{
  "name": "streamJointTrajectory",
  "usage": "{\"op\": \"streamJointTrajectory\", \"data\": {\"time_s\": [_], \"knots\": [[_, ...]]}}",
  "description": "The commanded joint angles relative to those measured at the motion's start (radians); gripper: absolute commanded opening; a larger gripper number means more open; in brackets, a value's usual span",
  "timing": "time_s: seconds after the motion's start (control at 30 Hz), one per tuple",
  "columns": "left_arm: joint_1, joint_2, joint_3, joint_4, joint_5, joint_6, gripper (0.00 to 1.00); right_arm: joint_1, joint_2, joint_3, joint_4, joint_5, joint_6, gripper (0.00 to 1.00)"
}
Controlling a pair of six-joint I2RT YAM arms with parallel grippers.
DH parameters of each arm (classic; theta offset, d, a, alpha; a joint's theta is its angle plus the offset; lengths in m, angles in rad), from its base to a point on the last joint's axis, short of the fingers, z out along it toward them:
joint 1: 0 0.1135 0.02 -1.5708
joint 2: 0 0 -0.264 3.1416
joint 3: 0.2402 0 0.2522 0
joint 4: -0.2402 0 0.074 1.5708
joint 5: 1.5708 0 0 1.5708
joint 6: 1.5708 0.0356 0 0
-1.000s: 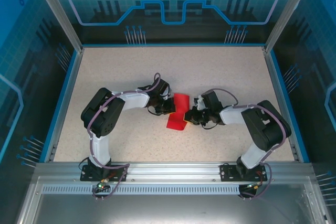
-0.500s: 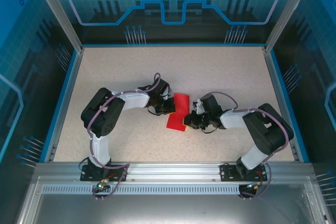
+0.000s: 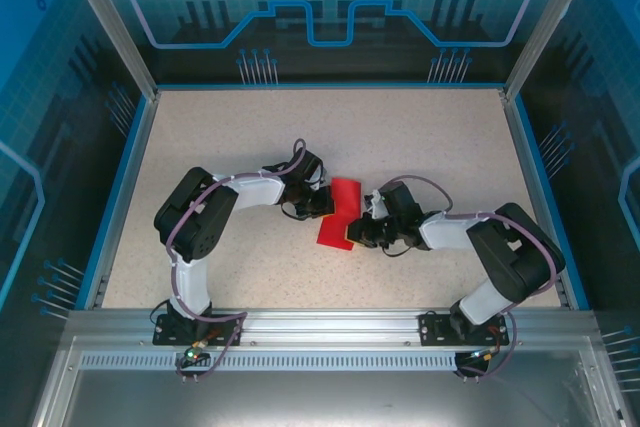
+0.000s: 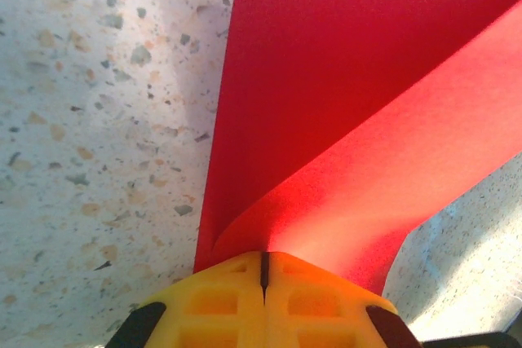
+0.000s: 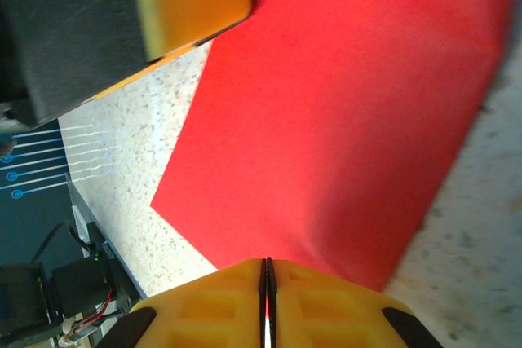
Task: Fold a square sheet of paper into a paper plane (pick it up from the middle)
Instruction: Fold the square sheet of paper in half at the center of the table.
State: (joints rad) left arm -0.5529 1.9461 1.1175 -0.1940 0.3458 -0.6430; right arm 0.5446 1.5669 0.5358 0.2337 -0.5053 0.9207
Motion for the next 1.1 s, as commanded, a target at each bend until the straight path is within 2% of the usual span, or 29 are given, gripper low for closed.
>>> {"op": "streamJointTrajectory", "data": {"time_s": [0.0, 0.2, 0.37, 0.73, 1.07], "knots": [[-0.006, 0.035, -0.021, -0.094, -0.062, 0.033, 0.00, 0.032, -0.008, -0.007, -0.016, 0.014, 0.016, 0.11], [-0.007, 0.036, -0.022, -0.092, -0.059, 0.032, 0.00, 0.036, 0.024, -0.043, -0.001, 0.052, 0.008, 0.12], [-0.007, 0.036, -0.021, -0.093, -0.060, 0.034, 0.00, 0.035, 0.086, -0.052, 0.021, 0.027, 0.010, 0.09], [-0.007, 0.038, -0.018, -0.097, -0.060, 0.038, 0.00, 0.034, -0.067, -0.020, -0.078, 0.046, 0.001, 0.12], [-0.006, 0.042, -0.012, -0.099, -0.055, 0.037, 0.00, 0.045, 0.002, -0.021, -0.099, 0.044, -0.020, 0.11]]}}
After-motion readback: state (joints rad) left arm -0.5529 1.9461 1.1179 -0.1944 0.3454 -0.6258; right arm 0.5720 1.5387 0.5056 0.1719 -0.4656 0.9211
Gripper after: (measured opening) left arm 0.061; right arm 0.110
